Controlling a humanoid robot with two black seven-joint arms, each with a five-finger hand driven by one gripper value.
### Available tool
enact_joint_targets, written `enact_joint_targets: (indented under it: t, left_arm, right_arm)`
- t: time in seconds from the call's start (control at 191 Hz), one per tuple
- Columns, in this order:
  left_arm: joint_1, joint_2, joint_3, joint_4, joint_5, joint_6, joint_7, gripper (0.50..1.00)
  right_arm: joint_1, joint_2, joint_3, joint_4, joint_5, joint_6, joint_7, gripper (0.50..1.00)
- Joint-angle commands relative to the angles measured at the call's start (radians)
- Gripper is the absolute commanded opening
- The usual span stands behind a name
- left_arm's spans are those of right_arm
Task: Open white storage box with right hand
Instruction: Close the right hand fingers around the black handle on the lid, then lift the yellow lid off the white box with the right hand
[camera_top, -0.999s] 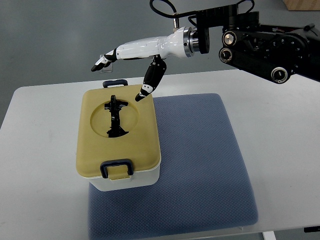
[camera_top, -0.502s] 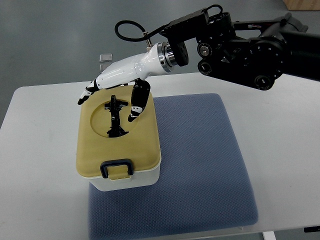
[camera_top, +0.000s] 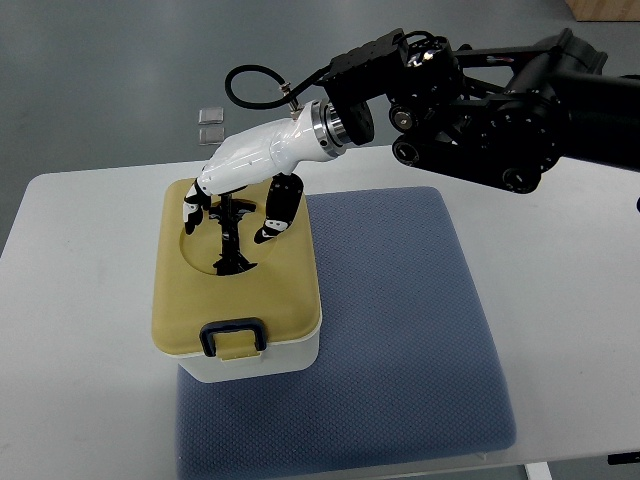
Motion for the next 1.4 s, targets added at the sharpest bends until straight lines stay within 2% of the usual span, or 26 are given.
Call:
enact_joint_targets:
  t: [0.0, 0.063, 0.335, 0.497, 0.628, 0.706, 0.816, 1.397]
  left_arm:
    - [0.0, 0.0, 0.0, 0.0, 0.0, 0.0, 0.0, 1.0]
    - [0.0, 0.0, 0.0, 0.0, 0.0, 0.0, 0.0, 1.0]
    - [0.0, 0.0, 0.0, 0.0, 0.0, 0.0, 0.0, 1.0]
    - [0.0, 0.0, 0.0, 0.0, 0.0, 0.0, 0.0, 1.0]
    - [0.0, 0.0, 0.0, 0.001, 0.0, 0.0, 0.0, 1.0]
    - [0.0, 0.0, 0.0, 0.0, 0.0, 0.0, 0.0, 1.0]
    - [0.0, 0.0, 0.0, 0.0, 0.0, 0.0, 0.0, 1.0]
    - [0.0, 0.0, 0.0, 0.0, -0.001, 0.0, 0.0, 1.0]
  right_arm:
    - [0.0, 0.005, 0.002, 0.011, 0.0, 0.0, 0.007, 0.746]
    - [0.0, 0.017, 0.005, 0.01, -0.002, -0.008, 0.007, 0.725]
    - [-0.016, 0.028, 0.004, -0.003, -0.008, -0.045, 0.001, 0.711]
    - [-0.02, 0.027, 0.004, -0.003, -0.009, -0.045, -0.001, 0.684]
    - [-0.028, 0.027, 0.004, -0.003, -0.011, -0.045, -0.001, 0.643]
    - [-0.032, 0.027, 0.002, -0.003, -0.011, -0.043, -0.001, 0.594]
    - [-0.032, 0.028, 0.002, -0.003, -0.014, -0.042, 0.001, 0.5]
    - [-0.019, 0.01, 0.051, -0.003, -0.002, -0.066, 0.05, 0.5]
